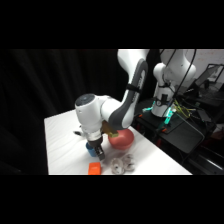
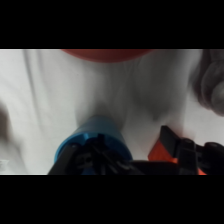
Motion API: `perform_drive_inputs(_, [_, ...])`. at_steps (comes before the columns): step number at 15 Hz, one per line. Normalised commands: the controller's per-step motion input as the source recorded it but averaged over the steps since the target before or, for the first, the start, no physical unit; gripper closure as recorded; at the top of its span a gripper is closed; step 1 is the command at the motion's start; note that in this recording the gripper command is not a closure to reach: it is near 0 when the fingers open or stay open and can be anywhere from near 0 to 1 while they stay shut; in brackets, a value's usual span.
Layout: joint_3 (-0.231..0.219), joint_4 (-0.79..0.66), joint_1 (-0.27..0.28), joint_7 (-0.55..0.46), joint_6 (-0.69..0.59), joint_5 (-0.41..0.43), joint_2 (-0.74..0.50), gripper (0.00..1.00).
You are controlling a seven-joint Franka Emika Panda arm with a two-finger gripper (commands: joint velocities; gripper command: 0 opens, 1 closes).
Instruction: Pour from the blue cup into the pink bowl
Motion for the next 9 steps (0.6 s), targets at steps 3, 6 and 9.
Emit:
perform_drive_inputs(3, [-0.098,0.08,0.092,0.1,-0.06,-0.105,-0.08,1.0])
perform_drive_inputs(6, [-0.142,0.0,0.092,0.13,-0.08,-0.171,-0.19,0.74])
perform_drive_inputs(9, [-0.153,-0.12,0.074,0.15,-0.17,-0.19,-0.36,0.13])
